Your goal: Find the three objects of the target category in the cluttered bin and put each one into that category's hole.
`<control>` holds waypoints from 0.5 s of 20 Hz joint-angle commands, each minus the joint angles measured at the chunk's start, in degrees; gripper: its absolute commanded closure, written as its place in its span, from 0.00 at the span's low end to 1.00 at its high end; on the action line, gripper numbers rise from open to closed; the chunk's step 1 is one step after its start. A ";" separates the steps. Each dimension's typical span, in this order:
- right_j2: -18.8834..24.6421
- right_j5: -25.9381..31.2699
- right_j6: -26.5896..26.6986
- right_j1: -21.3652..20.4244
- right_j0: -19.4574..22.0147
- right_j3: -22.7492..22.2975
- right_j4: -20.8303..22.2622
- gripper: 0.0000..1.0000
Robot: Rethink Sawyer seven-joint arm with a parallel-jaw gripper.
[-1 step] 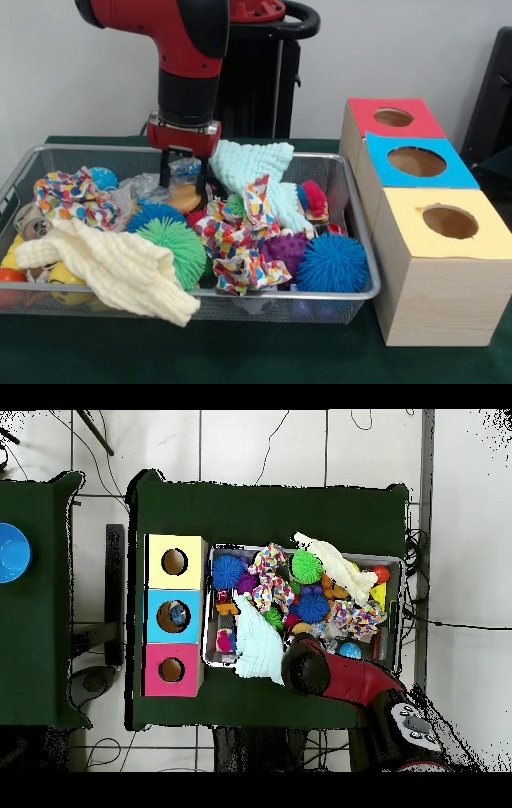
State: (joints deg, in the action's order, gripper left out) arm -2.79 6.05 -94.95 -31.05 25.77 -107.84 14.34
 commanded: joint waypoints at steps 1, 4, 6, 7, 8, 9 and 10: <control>1.61 1.26 -10.04 1.12 0.11 2.18 -3.30 0.00; 1.82 3.33 -9.60 -0.40 0.00 2.02 -3.79 0.00; 1.90 3.84 -9.42 -0.98 0.14 1.70 -3.89 0.00; 1.93 4.20 -9.35 -1.50 0.19 1.42 -4.00 0.00; 1.86 4.44 -9.38 -1.88 0.06 1.18 -4.14 0.00; 1.79 4.67 -9.41 -2.26 -0.07 0.93 -4.28 0.00; 1.61 4.89 -9.56 -2.64 -0.40 0.70 -4.47 0.00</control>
State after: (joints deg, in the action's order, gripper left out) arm -2.79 6.05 -94.95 -32.20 25.77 -107.85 13.28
